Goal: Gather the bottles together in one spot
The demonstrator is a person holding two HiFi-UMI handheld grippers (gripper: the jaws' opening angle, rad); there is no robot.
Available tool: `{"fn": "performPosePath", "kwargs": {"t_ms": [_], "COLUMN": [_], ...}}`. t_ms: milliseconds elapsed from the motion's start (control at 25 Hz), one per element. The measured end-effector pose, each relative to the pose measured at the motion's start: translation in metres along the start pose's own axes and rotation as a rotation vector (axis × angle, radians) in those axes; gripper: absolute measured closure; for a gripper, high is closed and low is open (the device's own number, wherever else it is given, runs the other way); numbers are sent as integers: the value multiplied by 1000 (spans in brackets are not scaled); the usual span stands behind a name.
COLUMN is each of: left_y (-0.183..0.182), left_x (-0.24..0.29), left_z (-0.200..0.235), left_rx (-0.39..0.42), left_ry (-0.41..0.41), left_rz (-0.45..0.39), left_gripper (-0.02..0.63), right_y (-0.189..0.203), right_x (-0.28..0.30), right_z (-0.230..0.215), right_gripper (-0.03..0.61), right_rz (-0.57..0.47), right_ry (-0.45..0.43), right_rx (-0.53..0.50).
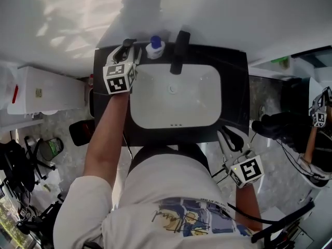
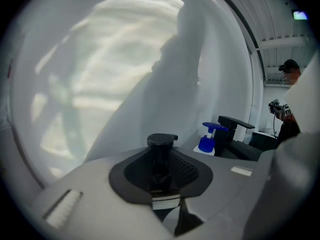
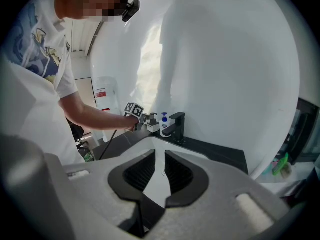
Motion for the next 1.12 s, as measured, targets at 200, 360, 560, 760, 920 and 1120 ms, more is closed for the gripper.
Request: {"fn": "performPosePath", "kwargs": {"t_ms": [200,360,560,760,920,1120], "left_y": [2,8,12,17,18,16], "left_x": [7,9,12,11,6,-9], "left_z": [2,2,-2,-5,-6,-5], "left_rx": [5,14,35,66,82,87], "left_ry": [15,14,15,15,25,46], "left_rz": [-23,-25,-44,-29,-24,-37], "left_gripper": [528,526,525,471,403,402], "right_y": [1,2,0,-2,-6,-9], "right_x": [-4,-8,-9,-11,-11,-9], "right_z": [7,10,16,22,25,34], "right_gripper": [518,518,518,518,518,518], "right_rz": [15,26,28,18,10,0], "right_ry": [31,52,69,76,79,72], "right_rx": [4,10,6,6,1,-4]}}
Point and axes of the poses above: the fingertips, and each gripper's own axes: x forward along the fingers, z to its left, y out of its underside, the point moved 3 cm from there along -x, backward along the fingers, and after that the axes turned 2 degrees about z, right-handed, at the moved point
